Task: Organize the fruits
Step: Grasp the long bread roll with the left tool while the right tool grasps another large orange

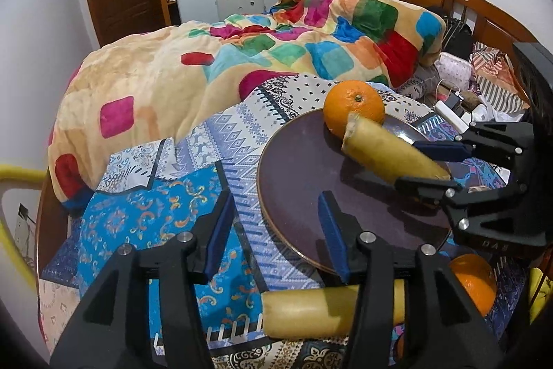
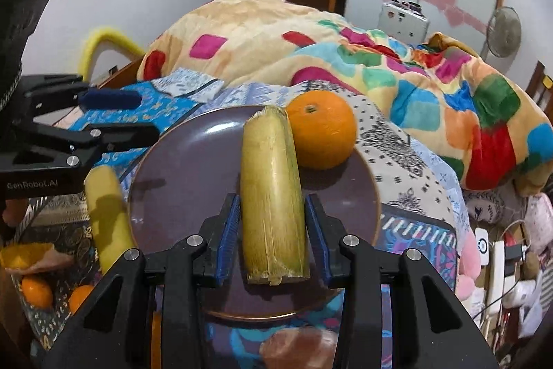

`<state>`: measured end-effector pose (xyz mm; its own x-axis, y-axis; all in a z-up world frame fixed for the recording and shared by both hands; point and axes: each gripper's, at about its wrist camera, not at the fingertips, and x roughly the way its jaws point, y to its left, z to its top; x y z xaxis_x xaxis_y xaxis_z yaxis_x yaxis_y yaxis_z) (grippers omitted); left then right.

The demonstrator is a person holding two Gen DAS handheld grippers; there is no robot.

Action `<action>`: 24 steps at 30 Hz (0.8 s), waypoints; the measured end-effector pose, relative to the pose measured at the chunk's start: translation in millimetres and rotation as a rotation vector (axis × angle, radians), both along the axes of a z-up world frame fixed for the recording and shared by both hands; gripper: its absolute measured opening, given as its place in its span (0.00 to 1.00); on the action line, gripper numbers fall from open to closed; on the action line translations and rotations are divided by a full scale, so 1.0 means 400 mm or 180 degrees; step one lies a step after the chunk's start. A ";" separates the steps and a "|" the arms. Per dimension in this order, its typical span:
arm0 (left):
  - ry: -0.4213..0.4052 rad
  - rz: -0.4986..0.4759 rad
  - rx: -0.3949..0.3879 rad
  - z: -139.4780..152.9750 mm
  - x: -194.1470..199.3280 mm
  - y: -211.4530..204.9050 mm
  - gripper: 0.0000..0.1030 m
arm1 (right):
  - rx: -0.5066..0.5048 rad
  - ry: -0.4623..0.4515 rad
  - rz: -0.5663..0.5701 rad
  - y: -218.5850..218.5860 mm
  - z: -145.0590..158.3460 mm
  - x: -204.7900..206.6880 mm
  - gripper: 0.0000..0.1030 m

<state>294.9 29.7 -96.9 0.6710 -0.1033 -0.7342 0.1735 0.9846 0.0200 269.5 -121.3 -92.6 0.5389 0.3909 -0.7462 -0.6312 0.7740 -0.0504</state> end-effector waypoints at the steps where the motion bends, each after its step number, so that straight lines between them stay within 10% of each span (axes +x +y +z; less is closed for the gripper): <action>1: 0.0006 0.0007 -0.0003 -0.001 -0.002 0.003 0.51 | -0.0023 0.0032 0.0028 0.007 -0.004 0.001 0.34; 24: -0.0113 0.0195 0.0030 0.093 -0.237 0.012 0.66 | 0.0294 -0.0366 -0.0301 -0.119 0.161 -0.205 0.53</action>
<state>200.1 34.7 -59.7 0.7015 -0.0544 -0.7105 0.1120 0.9931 0.0345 187.5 -169.0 -28.3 0.6563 0.3983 -0.6408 -0.5494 0.8344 -0.0441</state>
